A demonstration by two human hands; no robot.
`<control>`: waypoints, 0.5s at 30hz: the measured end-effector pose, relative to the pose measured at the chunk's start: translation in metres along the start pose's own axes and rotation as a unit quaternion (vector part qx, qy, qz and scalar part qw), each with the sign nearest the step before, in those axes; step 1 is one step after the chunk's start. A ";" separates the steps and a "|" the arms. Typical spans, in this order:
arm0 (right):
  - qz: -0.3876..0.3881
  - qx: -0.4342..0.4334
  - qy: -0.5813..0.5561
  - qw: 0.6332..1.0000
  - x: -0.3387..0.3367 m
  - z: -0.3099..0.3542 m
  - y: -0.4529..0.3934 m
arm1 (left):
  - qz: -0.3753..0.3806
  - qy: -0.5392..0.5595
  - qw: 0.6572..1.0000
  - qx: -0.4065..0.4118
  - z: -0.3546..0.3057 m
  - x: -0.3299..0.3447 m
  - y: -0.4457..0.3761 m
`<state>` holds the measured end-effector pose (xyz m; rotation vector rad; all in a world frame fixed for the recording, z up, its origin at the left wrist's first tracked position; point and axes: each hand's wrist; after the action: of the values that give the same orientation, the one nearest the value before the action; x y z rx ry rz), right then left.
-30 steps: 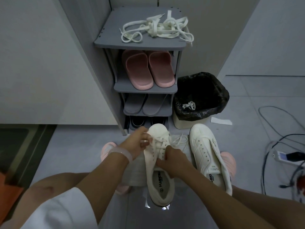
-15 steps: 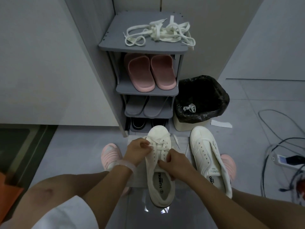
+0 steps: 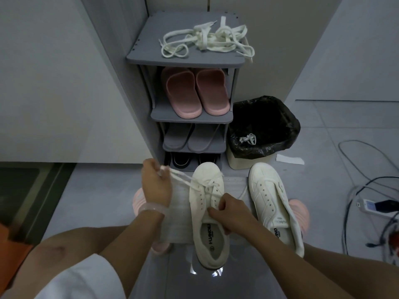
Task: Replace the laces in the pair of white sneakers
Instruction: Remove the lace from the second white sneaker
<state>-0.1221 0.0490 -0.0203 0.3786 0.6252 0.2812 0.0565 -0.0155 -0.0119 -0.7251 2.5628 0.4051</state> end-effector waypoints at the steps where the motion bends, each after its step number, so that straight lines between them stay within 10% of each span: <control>1: -0.001 0.000 -0.004 1.000 0.001 0.000 0.000 | 0.052 -0.041 0.998 0.017 0.002 0.004 0.005; 6: -0.010 -0.002 -0.014 1.000 0.002 0.000 0.000 | 0.273 -0.248 0.928 0.062 0.014 0.023 0.034; 12: -0.009 0.001 0.001 1.000 0.002 0.000 0.000 | 0.256 -0.257 0.923 0.128 0.007 0.028 0.033; 15: -0.003 0.003 0.000 1.000 0.002 0.001 0.000 | 0.135 -0.160 0.973 0.093 0.000 0.022 0.024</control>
<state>-0.1199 0.0492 -0.0200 0.3821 0.6268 0.2729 0.0264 -0.0049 -0.0194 -0.2215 2.3526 0.3290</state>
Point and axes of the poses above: each hand's wrist, its own y-axis away from the middle knuckle, its own x-axis out of the palm, z = x × y, and after that the axes turned 10 degrees about -x, right-handed
